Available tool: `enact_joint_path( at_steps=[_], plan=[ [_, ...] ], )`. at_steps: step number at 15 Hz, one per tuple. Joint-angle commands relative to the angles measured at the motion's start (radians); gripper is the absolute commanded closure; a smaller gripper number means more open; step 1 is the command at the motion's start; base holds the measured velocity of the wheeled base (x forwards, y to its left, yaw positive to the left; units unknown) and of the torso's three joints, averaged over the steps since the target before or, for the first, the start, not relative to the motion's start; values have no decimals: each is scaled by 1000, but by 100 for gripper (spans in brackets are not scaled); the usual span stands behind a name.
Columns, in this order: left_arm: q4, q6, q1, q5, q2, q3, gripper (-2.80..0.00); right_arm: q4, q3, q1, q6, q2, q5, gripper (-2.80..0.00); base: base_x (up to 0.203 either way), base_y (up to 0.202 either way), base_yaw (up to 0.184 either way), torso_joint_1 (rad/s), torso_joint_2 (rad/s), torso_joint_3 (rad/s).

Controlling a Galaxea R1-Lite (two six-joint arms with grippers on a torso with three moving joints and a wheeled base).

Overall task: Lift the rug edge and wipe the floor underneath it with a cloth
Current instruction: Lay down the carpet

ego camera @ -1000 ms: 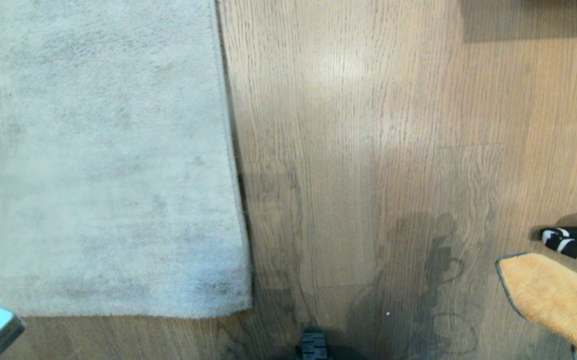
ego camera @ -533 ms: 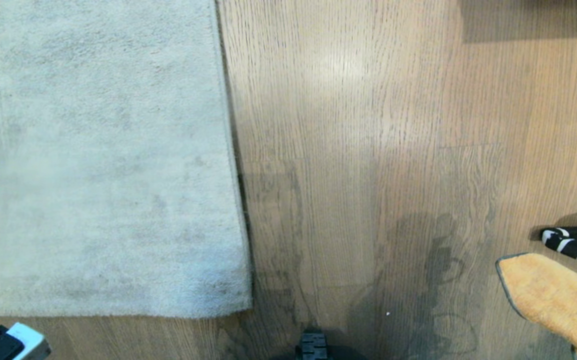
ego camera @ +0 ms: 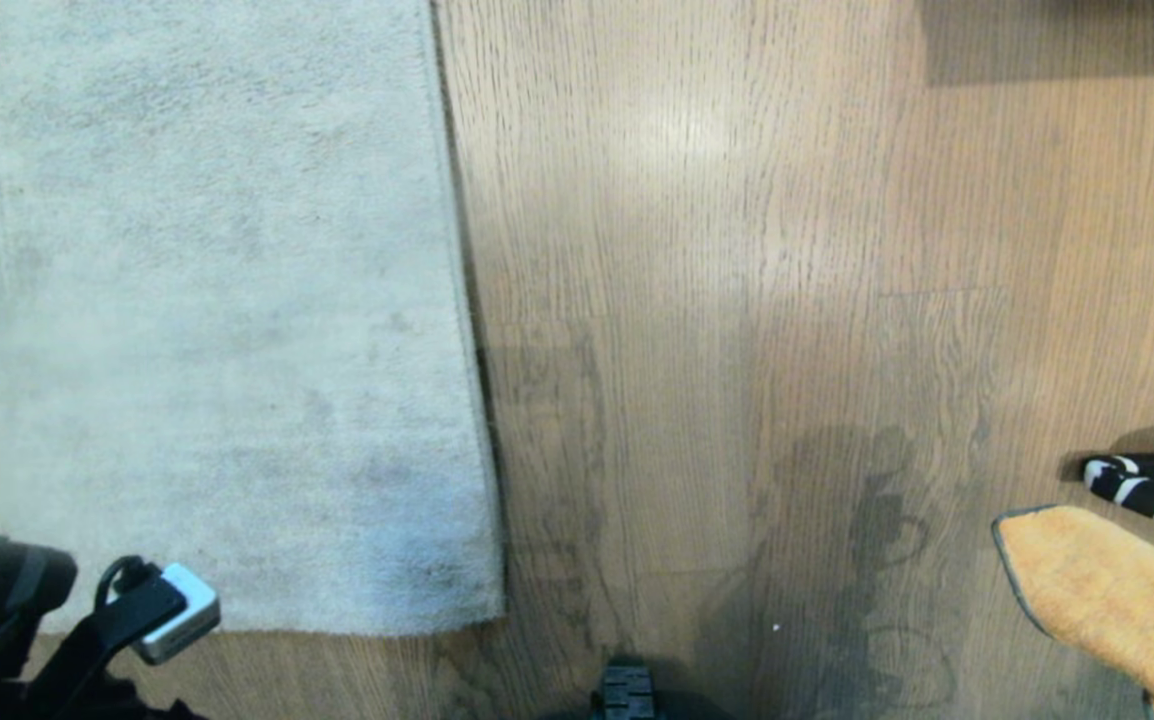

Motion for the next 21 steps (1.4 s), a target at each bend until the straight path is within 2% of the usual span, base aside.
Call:
enact_joint_path(
  at_steps=[1,4,6,9,11,13,19,21],
  plan=[
    [-113,14,-64,-6,198,-46,0,0,0,0,0,1,1,0,0,0,0,0,0,0],
    [-254,12,-159,-49,321,-71,0,0,0,0,0,1,1,0,0,0,0,0,0,0],
    [-303,0,-231,-83,390,-104,0,0,0,0,0,1,1,0,0,0,0,0,0,0],
    [-376,-32,-321,-92,481,-135,0,0,0,0,0,1,1,0,0,0,0,0,0,0],
    [-426,-25,-355,-80,524,-146,0,0,0,0,0,1,1,0,0,0,0,0,0,0],
    [-441,-9,-373,-28,531,-147,0,0,0,0,0,1,1,0,0,0,0,0,0,0],
    [-453,111,-373,181,516,-147,0,0,0,0,0,1,1,0,0,0,0,0,0,0],
    [-457,138,-372,210,519,-148,0,0,0,0,0,1,1,0,0,0,0,0,0,0]
  ],
)
